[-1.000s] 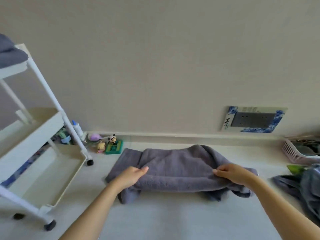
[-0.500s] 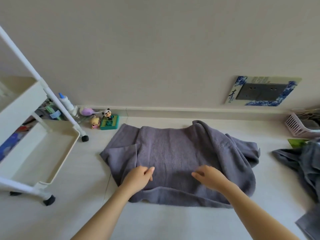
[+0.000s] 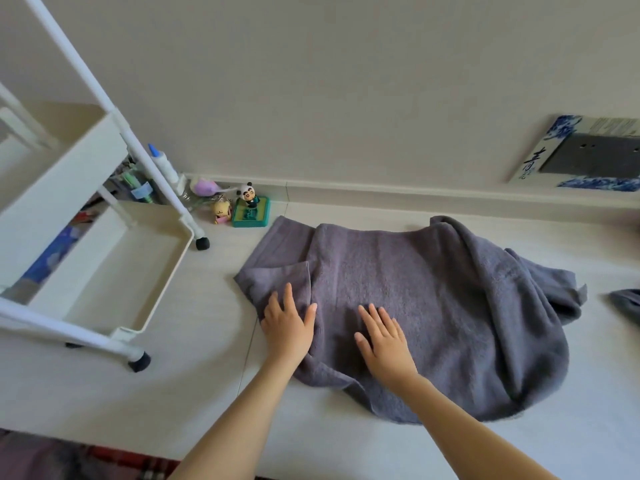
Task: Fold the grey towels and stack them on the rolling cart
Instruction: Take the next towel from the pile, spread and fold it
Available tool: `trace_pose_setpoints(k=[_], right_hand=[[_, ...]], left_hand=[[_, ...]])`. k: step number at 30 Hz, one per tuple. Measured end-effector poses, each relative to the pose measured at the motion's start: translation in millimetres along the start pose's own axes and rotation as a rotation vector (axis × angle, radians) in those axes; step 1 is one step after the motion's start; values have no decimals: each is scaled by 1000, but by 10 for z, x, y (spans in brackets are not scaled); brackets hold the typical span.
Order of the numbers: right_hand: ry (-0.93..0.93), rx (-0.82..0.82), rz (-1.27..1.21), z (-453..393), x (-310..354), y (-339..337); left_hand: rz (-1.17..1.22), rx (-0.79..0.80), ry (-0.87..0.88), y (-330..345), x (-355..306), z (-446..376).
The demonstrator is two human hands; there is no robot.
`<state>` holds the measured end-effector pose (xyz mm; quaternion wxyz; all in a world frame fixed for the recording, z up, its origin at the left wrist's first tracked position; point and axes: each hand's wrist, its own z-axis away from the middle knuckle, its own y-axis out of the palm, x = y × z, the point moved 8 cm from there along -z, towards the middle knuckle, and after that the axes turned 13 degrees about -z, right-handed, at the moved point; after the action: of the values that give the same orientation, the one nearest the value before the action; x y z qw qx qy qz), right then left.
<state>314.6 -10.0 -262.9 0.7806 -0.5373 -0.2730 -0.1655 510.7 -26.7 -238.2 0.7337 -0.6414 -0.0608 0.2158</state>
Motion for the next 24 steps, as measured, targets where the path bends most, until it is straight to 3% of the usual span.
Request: trace_pose_setpoints(k=[3,6,15,21,24], right_hand=[[47,18,196,-16,12,136],[66,-9,221,-35,-29,199],[30,-67,260,-61,-74,181],[142,-180,107,-53,131,82],[3,-239,-41,-80,611,139]], left_hand=[[11,-77,-36,52,61,-54],[115,-171,-87,73,152,-106],[679,-137,-180,-74,475,-127],[763,-286,-426,-294,1161,366],[673,-362,-463,-412,1405,632]])
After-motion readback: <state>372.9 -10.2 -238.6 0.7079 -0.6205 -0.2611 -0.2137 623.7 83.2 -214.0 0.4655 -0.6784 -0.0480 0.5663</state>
